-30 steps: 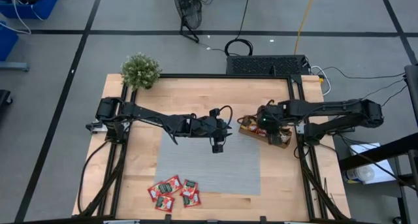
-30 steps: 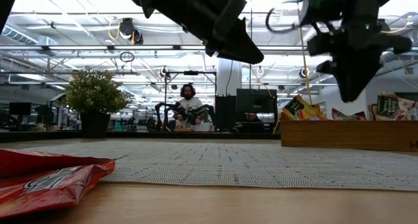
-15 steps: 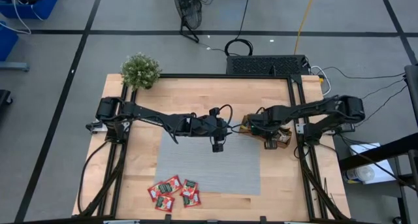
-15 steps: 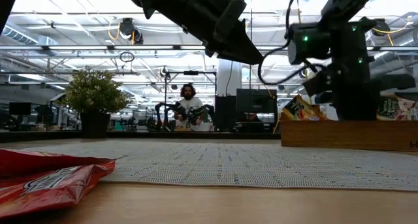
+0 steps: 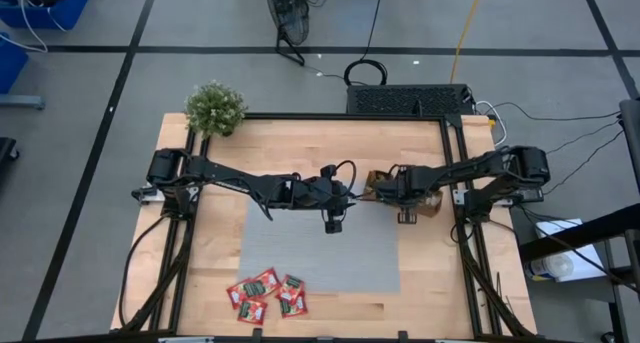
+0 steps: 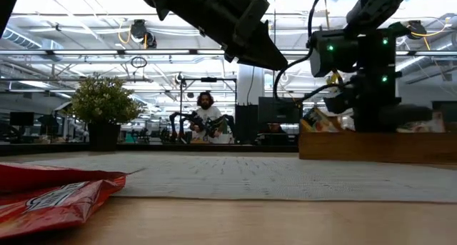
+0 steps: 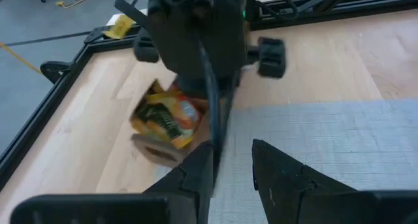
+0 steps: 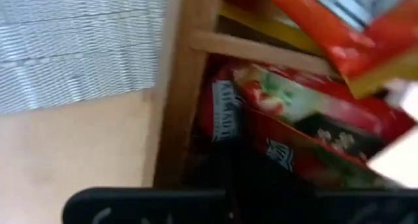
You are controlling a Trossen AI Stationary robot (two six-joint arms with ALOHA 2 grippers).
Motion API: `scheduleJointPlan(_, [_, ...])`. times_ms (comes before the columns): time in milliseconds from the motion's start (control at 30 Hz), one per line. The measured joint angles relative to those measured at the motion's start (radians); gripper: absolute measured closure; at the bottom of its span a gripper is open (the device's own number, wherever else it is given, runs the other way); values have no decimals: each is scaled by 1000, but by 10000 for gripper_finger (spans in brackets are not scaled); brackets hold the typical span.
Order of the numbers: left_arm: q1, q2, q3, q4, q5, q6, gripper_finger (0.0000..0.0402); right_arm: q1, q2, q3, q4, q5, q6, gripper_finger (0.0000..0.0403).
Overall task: Pick & Place Tea
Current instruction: Put the red tea bag into the middle section of the wooden organizer
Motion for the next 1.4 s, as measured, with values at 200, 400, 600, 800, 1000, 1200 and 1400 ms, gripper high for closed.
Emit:
scheduleJointPlan(200, [0,0,0,1,0,-1,289,41,-47,-4,-5,79,94,403])
scheduleJointPlan(400, [0,0,0,1,0,-9,289,81,-98,-4,7,96,133,403])
scheduleJointPlan(600, [0,0,0,2,0,-12,289,78,-140,-4,32,21,147,403])
scheduleJointPlan(800, [0,0,0,1,0,-20,289,43,-131,-80,170,2,99,403])
scheduleJointPlan(1000, [0,0,0,0,-2,-23,289,0,-134,-151,364,-116,90,403])
scheduleJointPlan(1200, [0,0,0,0,-2,-23,289,0,-132,-169,368,-25,88,403])
scheduleJointPlan(1400, [0,0,0,0,-2,-23,289,17,-130,-170,361,79,101,403])
